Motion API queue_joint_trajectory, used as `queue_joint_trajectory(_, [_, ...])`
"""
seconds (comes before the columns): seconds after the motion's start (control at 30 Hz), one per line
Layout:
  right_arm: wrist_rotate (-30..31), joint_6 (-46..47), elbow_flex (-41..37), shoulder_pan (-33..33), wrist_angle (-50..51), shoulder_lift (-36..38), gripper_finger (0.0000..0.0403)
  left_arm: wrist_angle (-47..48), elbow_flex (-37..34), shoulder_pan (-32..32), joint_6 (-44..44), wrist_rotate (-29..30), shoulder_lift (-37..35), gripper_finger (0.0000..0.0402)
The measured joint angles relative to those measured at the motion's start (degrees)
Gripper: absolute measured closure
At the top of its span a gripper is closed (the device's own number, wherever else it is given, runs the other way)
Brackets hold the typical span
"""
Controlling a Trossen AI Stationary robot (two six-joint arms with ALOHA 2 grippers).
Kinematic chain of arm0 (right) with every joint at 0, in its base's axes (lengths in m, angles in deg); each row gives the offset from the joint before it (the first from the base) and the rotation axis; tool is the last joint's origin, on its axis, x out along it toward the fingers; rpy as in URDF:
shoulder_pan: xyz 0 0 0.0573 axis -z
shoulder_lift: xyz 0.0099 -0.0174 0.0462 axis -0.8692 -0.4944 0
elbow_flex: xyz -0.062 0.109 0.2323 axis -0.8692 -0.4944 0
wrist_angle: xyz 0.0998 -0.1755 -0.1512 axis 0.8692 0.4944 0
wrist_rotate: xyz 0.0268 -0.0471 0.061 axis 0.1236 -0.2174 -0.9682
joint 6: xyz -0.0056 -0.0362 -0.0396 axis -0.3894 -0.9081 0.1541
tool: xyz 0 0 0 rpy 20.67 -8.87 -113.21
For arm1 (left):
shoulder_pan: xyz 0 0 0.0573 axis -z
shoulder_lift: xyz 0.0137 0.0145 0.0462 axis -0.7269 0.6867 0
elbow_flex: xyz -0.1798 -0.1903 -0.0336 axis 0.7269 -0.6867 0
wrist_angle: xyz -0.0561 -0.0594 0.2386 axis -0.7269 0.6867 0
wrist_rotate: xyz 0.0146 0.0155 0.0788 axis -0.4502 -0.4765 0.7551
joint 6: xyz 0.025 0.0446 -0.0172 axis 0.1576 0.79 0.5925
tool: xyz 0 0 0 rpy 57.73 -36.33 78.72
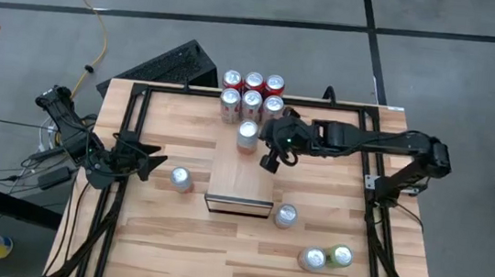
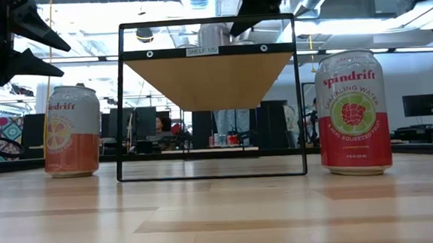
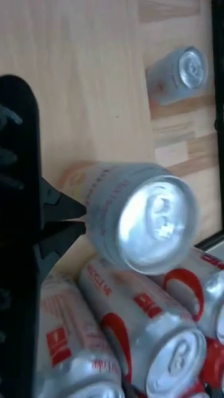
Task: Place canned beverage on shelf
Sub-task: Put the top right orange-white soda can on the shelf
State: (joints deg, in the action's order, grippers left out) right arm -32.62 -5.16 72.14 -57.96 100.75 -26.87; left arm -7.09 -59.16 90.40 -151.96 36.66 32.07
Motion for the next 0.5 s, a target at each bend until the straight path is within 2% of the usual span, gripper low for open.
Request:
queue_joint_trajectory(0.3, [-3.59,-3.52,-0.02,1.39,-7.08,-3.45,0.0403,-0.02,0.00,0.00,0.02,-0.02,0.00,0.0132])
queue_joint_trajectory(0.5, [-5.07,-2.99,0.13,1.81,-7.60,-4.24,0.0403,-0.04,0.00,0.02,-0.30,-0.17,0.00,0.0132])
